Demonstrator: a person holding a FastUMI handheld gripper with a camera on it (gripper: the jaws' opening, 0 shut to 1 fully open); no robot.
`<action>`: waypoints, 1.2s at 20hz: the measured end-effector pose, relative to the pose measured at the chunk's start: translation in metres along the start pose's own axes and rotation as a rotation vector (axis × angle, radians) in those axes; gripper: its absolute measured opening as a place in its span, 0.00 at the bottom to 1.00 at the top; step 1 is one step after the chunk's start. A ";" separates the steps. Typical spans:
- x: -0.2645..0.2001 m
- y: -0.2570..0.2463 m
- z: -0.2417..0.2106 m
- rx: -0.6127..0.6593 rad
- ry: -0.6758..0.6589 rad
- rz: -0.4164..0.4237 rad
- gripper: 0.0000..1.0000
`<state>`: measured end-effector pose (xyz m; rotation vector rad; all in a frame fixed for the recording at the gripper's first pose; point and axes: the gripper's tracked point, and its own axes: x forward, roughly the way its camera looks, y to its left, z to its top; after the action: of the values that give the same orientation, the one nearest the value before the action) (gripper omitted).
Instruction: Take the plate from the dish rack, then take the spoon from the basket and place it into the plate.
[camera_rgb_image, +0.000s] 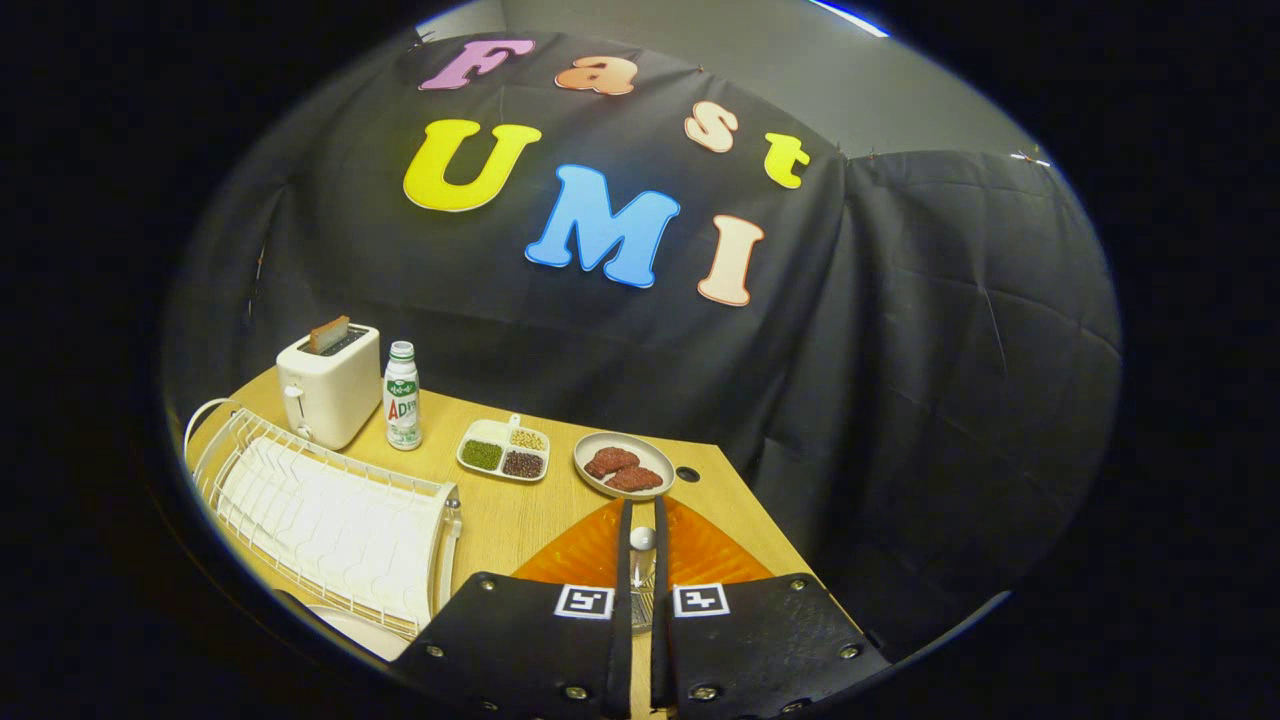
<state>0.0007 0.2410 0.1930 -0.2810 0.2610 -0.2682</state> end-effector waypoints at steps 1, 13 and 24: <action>-0.006 0.004 0.004 0.002 -0.008 0.008 0.07; -0.119 0.115 0.036 -0.009 -0.119 0.296 0.08; -0.153 0.205 -0.040 -0.024 0.019 0.517 0.08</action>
<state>-0.1079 0.4669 0.1265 -0.2255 0.3462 0.2426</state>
